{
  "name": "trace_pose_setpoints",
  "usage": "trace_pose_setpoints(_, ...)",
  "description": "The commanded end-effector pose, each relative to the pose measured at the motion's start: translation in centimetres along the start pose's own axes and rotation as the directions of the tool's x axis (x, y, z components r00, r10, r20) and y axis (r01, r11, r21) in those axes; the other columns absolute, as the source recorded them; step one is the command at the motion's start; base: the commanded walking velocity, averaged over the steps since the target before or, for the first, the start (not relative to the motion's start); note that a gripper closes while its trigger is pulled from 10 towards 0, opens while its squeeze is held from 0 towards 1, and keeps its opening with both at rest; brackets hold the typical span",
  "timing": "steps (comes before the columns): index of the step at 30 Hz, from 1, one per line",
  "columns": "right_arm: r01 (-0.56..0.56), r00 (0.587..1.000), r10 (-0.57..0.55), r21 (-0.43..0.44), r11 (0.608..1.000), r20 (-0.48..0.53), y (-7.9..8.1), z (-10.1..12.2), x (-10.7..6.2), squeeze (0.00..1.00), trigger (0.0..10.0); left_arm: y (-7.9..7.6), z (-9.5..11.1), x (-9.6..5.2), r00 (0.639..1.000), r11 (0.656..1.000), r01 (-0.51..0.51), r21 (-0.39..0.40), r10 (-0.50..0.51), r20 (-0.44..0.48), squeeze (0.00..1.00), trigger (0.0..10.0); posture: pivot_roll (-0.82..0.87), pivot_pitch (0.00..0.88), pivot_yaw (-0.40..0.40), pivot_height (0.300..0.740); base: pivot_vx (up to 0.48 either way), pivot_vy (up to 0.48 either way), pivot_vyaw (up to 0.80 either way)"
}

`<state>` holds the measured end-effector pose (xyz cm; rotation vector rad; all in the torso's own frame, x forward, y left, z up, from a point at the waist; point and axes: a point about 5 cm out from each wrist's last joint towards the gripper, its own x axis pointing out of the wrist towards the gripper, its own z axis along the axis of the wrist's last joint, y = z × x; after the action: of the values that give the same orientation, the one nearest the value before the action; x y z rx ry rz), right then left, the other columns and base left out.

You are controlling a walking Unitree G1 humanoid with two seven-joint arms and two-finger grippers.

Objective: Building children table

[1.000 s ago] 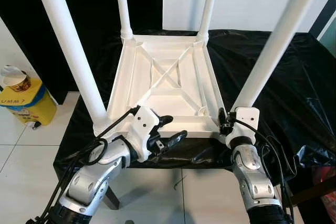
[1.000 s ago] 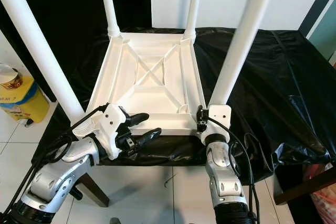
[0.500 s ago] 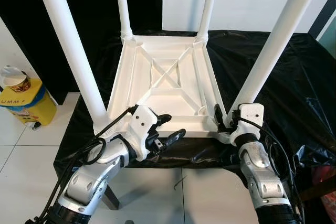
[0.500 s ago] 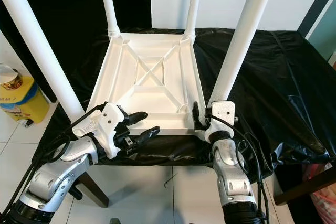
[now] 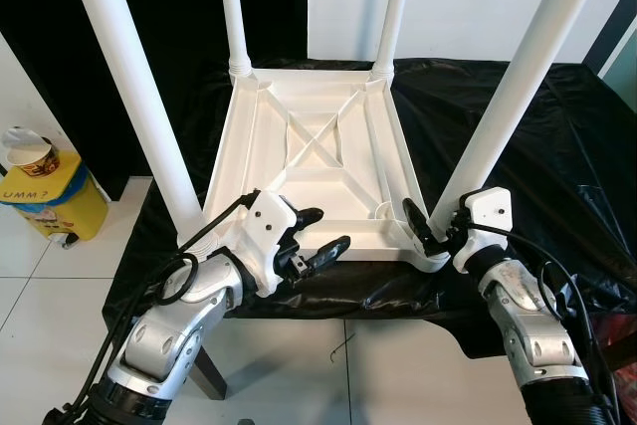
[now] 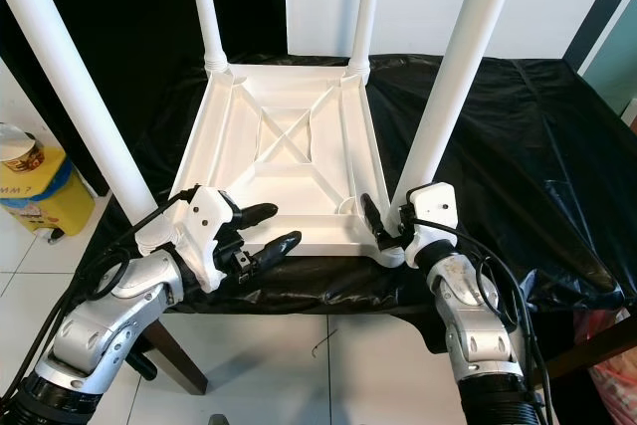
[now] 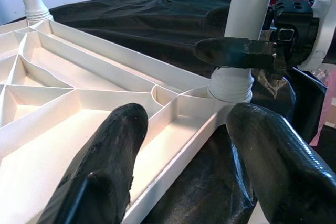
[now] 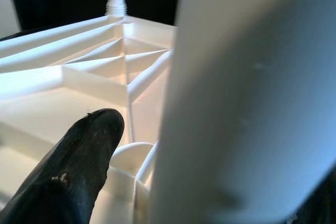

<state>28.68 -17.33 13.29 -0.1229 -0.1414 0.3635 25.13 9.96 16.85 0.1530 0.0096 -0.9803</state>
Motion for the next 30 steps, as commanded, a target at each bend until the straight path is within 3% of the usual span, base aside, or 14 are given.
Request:
trace_pose_setpoints(1, -0.086, 0.996, 0.086, -0.001, 0.996, -0.017, 0.4, -0.4, 0.0, 0.0, 10.0, 0.0, -0.2, 0.0, 0.999, 0.999, 0.031, -0.007, -0.032, -0.019, 0.0, 10.0, 0.05, 0.0, -0.029, 0.74, 0.0, 0.0, 0.0)
trace_pose_setpoints(7, -0.149, 0.988, 0.148, -0.011, 0.989, -0.038, 0.2, -0.9, -0.1, 0.0, 10.0, 0.1, -0.1, 0.0, 0.999, 0.999, 0.032, -0.005, -0.032, -0.018, 0.0, 10.0, 0.06, 0.0, -0.028, 0.74, 0.0, 0.0, 0.0)
trace_pose_setpoints(30, -0.171, 0.985, 0.171, 0.001, 0.985, -0.039, 0.1, -1.5, -0.2, 0.0, 10.0, 0.2, 0.0, 0.2, 0.999, 0.999, 0.036, -0.005, -0.036, -0.016, 0.0, 10.0, 0.06, 0.0, -0.026, 0.74, 0.0, 0.0, 0.0)
